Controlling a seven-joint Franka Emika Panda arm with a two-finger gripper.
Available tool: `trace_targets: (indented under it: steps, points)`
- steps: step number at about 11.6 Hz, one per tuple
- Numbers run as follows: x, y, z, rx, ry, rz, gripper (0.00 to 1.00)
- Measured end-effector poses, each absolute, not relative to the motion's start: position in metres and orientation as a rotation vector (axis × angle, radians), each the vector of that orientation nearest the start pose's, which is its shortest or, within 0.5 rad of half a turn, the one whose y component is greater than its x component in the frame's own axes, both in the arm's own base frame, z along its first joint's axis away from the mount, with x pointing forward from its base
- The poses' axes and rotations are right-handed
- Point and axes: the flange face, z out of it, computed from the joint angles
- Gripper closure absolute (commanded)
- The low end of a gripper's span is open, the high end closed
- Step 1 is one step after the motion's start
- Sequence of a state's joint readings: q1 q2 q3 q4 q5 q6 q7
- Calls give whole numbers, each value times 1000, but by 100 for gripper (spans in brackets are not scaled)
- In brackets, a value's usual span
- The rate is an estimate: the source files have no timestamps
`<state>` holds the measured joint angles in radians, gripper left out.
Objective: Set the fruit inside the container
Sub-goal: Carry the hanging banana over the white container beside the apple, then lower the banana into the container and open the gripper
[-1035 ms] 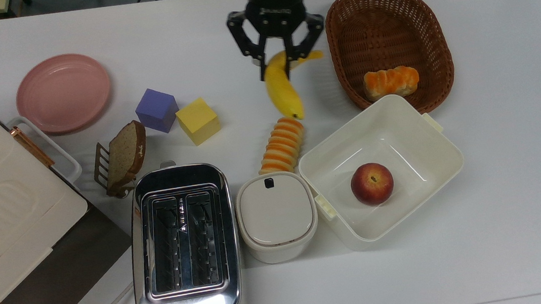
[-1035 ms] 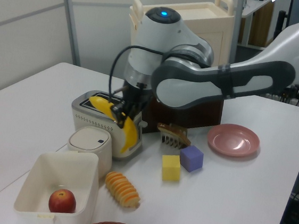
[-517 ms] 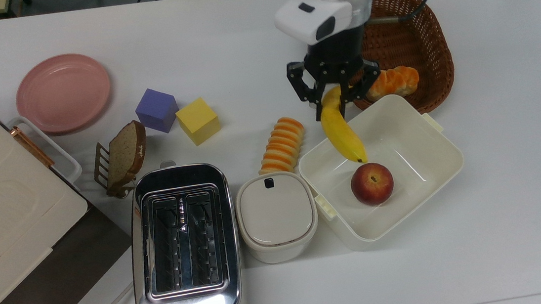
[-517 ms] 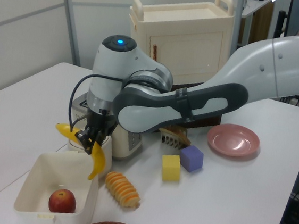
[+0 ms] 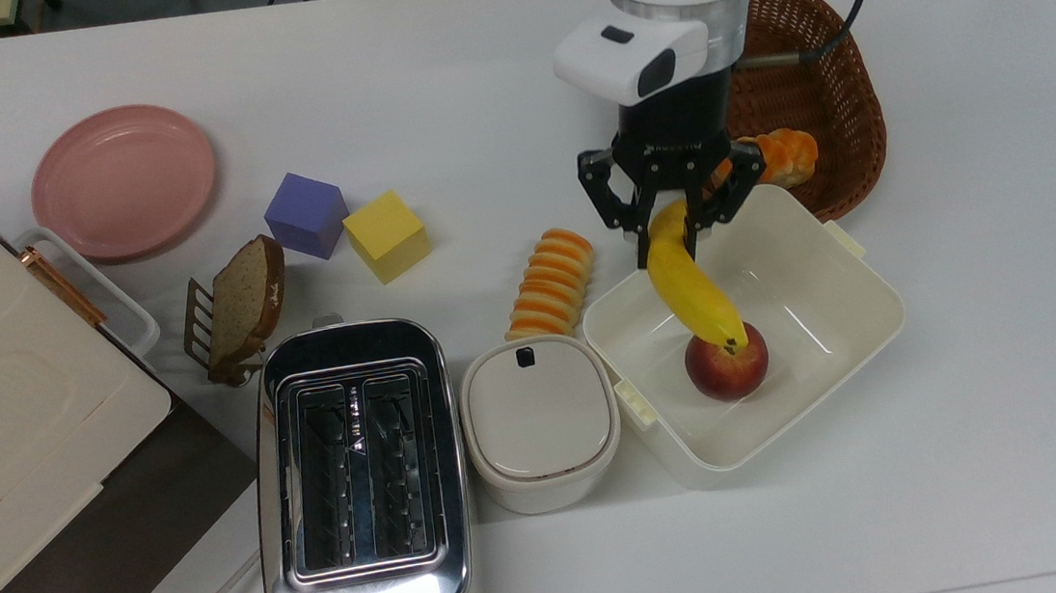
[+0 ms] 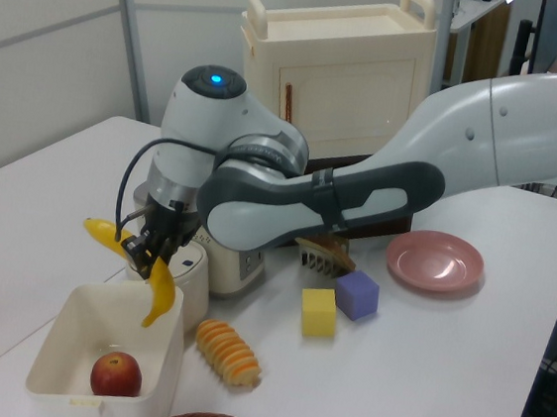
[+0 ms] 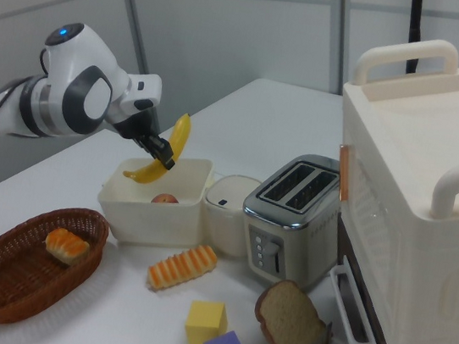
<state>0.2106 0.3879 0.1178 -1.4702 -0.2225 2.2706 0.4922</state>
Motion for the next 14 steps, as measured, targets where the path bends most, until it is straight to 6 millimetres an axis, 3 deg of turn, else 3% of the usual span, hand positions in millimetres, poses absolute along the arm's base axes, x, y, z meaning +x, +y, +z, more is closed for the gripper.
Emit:
trace_targets:
  steps: [3,7,8,10,11,14]
  points:
    - [689,215,482,-3042,100,-737,86]
    - [690,225,469,-3061,50,-747,86]
    - [690,228,464,-3074,28,-747,79]
    - [690,232,454,-3088,7,-735,13]
    - [690,233,452,-3088,5,-732,0]
    - [690,233,452,-3088,5,-732,0]
